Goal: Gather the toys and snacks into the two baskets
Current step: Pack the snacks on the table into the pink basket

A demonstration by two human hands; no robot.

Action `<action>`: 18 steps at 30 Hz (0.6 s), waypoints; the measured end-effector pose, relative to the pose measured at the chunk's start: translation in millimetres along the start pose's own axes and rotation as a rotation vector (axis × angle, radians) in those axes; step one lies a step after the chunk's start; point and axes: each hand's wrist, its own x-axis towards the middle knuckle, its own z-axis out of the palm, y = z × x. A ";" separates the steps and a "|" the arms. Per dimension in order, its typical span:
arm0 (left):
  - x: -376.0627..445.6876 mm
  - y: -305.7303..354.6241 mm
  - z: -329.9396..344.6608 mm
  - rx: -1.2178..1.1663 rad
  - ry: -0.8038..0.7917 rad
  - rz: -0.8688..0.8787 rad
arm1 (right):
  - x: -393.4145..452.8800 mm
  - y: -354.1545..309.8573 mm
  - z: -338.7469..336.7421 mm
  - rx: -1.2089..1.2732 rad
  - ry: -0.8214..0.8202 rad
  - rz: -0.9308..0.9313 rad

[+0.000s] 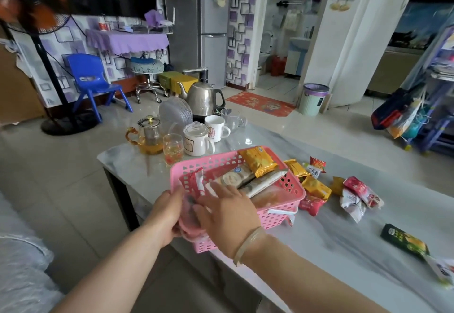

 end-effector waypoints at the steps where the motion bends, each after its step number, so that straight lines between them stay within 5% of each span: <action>1: -1.3 3.0 -2.0 0.005 0.003 0.005 | 0.2 9.3 -4.6 0.080 0.189 0.009; 3: -1.7 8.8 -5.9 0.013 0.017 0.023 | 4.5 38.1 -18.0 0.233 0.444 0.144; 7: -1.6 17.6 -11.9 -0.024 0.047 0.031 | 8.5 128.7 -20.7 0.301 0.542 0.597; 11: 6.1 19.1 -14.7 -0.058 0.059 0.022 | -6.0 173.0 31.4 0.127 0.141 0.759; 18: 24.6 17.2 -19.9 -0.026 0.073 0.011 | -14.7 189.0 90.0 -0.007 -0.139 0.814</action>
